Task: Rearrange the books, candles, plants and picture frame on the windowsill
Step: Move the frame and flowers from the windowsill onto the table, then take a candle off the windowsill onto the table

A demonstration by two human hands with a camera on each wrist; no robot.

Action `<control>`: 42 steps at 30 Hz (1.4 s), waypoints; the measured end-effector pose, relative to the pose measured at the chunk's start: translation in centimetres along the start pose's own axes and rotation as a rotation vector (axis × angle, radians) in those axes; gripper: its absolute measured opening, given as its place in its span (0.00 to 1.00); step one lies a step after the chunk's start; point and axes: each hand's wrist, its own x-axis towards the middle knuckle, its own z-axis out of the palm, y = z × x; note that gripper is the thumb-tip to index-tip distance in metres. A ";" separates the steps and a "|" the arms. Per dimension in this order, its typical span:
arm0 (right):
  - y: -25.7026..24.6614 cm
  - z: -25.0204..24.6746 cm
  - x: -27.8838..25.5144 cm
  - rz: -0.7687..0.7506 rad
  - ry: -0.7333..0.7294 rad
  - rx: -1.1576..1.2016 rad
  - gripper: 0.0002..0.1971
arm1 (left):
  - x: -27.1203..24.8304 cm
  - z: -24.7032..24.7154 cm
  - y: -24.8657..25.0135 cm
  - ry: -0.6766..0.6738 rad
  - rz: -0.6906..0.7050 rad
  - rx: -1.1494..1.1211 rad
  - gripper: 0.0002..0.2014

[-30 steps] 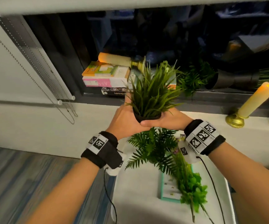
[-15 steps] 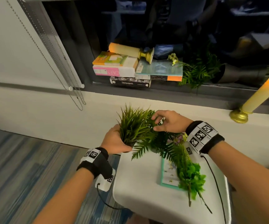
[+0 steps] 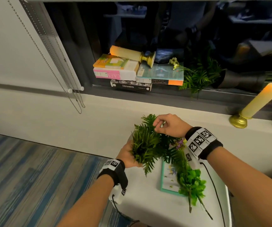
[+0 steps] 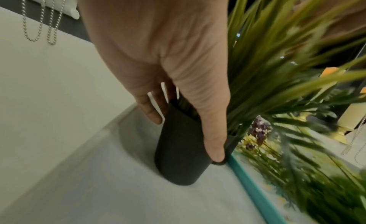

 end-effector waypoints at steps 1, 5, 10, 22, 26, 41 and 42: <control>0.1 -0.1 0.0 0.003 0.013 -0.007 0.08 | -0.1 0.1 0.3 -0.054 -0.007 -0.045 0.40; 0.5 -0.6 0.3 0.010 0.043 -0.034 0.07 | -0.1 -0.8 -0.4 -0.106 -0.109 -0.376 0.38; 0.6 -1.4 1.2 0.010 0.067 -0.070 0.06 | 0.9 -3.0 2.4 -0.120 0.084 0.427 0.44; -3.2 -6.4 8.0 -0.023 0.272 -0.176 0.10 | 9.0 -18.3 13.1 0.357 0.146 0.232 0.12; -5.6 -9.3 12.3 -0.039 0.434 -0.277 0.19 | 11.9 -21.3 16.8 0.517 0.237 0.261 0.14; -7.5 -11.3 24.3 0.100 0.433 -0.651 0.31 | 17.4 -22.3 15.5 0.549 0.248 0.728 0.30; -7.3 -11.2 24.6 0.099 0.448 -0.669 0.31 | 17.5 -22.4 15.4 0.549 0.250 0.737 0.30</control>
